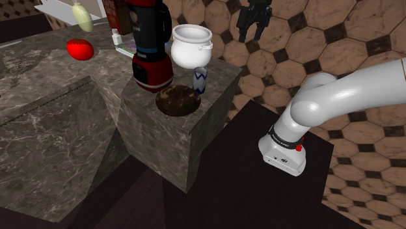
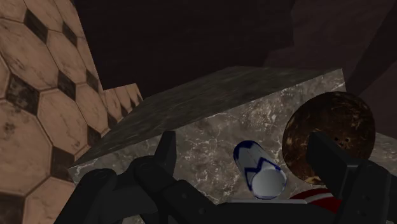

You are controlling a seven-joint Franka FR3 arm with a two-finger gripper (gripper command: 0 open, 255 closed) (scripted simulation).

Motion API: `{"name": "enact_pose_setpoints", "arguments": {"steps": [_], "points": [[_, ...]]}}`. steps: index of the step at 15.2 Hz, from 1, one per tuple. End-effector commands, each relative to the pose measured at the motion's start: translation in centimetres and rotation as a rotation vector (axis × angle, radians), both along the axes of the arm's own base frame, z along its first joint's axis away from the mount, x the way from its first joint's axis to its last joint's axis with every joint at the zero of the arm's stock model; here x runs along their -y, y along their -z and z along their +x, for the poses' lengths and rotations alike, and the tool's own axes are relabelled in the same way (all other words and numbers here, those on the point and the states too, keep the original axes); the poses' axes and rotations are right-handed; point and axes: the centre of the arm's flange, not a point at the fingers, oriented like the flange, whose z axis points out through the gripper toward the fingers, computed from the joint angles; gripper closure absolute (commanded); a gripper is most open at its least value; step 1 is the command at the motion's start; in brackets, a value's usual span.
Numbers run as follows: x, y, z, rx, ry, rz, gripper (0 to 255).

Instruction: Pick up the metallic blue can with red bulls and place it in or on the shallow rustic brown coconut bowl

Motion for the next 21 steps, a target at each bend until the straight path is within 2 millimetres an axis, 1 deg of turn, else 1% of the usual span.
{"name": "enact_pose_setpoints", "arguments": {"steps": [1,10,18,19,21], "points": [[0.0,0.0,0.0,0.000,0.000,0.000,0],[-4.1,7.8,8.1,-0.005,0.094,-0.036,0],[-6.8,14.8,15.5,-0.010,0.177,-0.068,0],[-6.9,15.1,15.8,-0.010,0.181,-0.070,0],[-7.0,16.1,15.7,-0.010,0.181,-0.070,0]]}}
